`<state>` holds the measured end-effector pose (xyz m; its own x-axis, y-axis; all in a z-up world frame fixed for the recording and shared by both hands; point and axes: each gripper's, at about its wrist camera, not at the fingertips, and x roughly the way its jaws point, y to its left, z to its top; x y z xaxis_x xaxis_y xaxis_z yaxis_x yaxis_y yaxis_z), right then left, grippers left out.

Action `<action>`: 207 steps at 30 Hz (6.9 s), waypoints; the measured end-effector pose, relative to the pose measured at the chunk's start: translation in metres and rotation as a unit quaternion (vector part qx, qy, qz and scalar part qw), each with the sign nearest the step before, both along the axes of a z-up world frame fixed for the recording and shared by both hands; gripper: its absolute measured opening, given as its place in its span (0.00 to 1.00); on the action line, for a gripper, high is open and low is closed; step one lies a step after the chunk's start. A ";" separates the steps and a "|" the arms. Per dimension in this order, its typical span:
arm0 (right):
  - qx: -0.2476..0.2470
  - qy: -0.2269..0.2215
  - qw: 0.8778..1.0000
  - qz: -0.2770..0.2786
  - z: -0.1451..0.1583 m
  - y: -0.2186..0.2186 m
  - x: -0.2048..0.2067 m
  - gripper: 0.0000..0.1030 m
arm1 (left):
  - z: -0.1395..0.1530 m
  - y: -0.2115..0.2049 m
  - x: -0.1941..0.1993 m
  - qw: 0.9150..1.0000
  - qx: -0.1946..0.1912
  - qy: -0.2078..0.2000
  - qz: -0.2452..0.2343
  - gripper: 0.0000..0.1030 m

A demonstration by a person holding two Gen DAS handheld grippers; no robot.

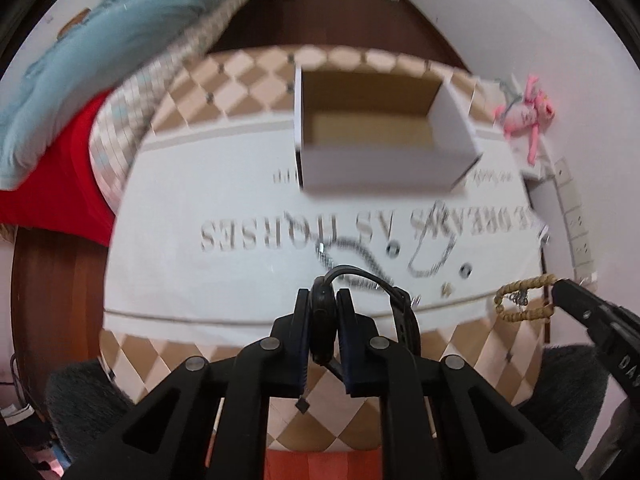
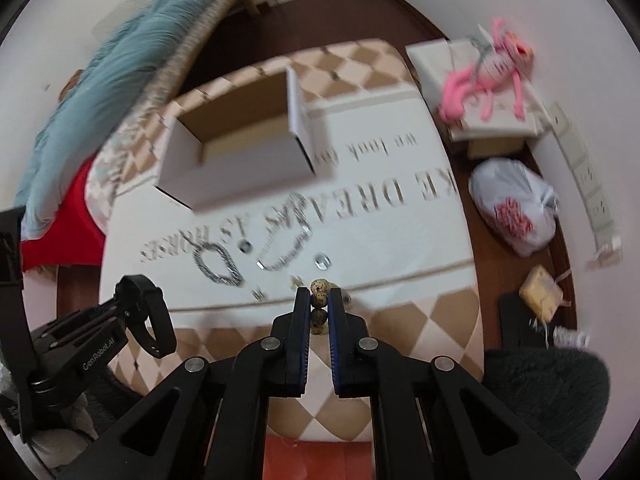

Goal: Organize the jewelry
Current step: 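Carry the band and bead bracelet into the white box and open both tools, then raise both open tools out of the box, then grasp the thick silver chain with the left tool while the right tool grasps the thin silver chain, then lift both chains over the white box and open both tools to drop them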

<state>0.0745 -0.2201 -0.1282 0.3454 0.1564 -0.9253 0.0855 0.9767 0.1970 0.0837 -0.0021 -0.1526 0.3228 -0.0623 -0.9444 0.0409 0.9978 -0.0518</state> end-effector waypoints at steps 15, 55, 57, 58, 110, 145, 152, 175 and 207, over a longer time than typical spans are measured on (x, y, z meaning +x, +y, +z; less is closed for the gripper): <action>-0.003 -0.081 0.996 0.039 0.075 0.026 0.082 0.08 | 0.069 -0.012 0.103 0.998 -0.037 -0.051 0.011 0.09; -0.124 0.013 0.991 0.057 -0.028 0.041 0.193 0.97 | 0.007 0.009 0.189 0.996 0.073 -0.047 0.034 1.00; -0.135 0.009 0.989 0.056 -0.032 0.044 0.188 1.00 | 0.002 0.009 0.183 0.995 0.078 -0.047 0.032 1.00; -0.138 0.006 0.989 0.055 -0.033 0.046 0.186 1.00 | 0.000 0.008 0.181 0.995 0.078 -0.047 0.032 1.00; -0.041 0.035 0.998 -0.015 -0.070 0.010 0.063 0.76 | -0.080 0.013 0.080 0.997 -0.010 0.053 0.058 0.68; -0.018 0.010 1.000 -0.010 -0.082 0.029 0.053 0.03 | -0.038 0.011 0.063 0.999 -0.046 0.007 -0.014 0.00; -0.009 0.000 1.000 -0.010 -0.070 0.022 0.043 0.03 | -0.056 0.000 0.058 0.997 -0.058 0.042 -0.005 0.17; -0.011 0.026 0.998 -0.061 -0.098 -0.027 0.036 0.03 | -0.083 -0.068 0.052 0.993 0.027 0.024 -0.115 0.07; 0.059 -0.115 0.990 0.048 0.075 0.031 0.115 0.03 | 0.101 -0.001 0.144 0.985 -0.123 -0.103 -0.056 0.07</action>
<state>0.1897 -0.1896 -0.0532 0.5228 0.3016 -0.7973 -0.0666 0.9469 0.3145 0.2277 -0.0028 -0.0514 0.4839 -0.3271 -0.8117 0.1848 0.9448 -0.2706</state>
